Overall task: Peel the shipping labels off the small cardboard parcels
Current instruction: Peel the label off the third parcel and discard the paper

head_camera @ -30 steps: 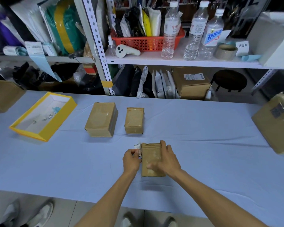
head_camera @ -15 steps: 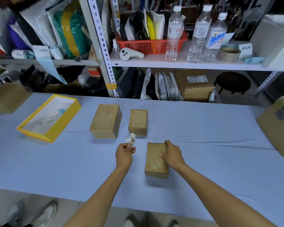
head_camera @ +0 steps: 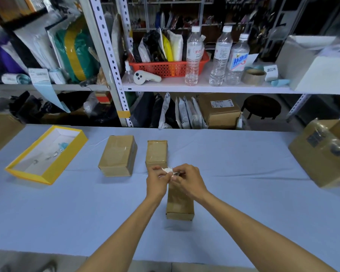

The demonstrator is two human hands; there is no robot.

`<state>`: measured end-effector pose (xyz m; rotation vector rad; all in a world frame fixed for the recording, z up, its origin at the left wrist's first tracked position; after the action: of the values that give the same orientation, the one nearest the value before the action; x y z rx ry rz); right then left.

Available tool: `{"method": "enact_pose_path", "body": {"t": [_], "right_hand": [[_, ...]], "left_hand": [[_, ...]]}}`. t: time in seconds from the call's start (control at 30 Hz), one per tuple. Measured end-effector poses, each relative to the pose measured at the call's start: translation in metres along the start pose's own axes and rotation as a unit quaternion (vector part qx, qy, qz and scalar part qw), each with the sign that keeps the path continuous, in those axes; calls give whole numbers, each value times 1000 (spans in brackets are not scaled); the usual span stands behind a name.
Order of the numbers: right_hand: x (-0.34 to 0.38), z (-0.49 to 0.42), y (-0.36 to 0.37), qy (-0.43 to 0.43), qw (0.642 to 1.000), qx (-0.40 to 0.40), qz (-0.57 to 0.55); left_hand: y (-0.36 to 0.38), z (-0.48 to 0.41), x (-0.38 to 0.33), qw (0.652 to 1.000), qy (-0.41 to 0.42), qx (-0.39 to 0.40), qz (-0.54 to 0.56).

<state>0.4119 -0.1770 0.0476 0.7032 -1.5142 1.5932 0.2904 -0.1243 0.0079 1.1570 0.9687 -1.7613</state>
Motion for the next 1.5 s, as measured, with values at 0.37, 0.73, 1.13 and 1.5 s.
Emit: {"method": "enact_pose_path", "body": {"t": [0.37, 0.73, 1.13, 1.5], "right_hand": [[-14, 3, -21, 31, 999, -40, -4], [-37, 24, -38, 98, 989, -97, -50], [-36, 34, -68, 83, 977, -126, -151], [-45, 55, -102, 155, 935, -215, -237]], "left_hand": [[34, 8, -41, 989, 81, 27, -120], [58, -4, -48, 940, 70, 134, -306], [75, 4, -33, 994, -2, 89, -60], [119, 9, -64, 990, 54, 114, 58]]}}
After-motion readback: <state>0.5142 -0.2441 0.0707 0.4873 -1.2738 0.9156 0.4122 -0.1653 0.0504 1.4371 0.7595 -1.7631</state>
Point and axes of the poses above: each hand's wrist, its own z-axis away from the middle knuckle, its own y-axis out of the palm, x = y × z, the point moved 4 cm from there along -z, towards the middle knuckle, and after that the axes turned 12 degrees about x, right-handed, at the moved point
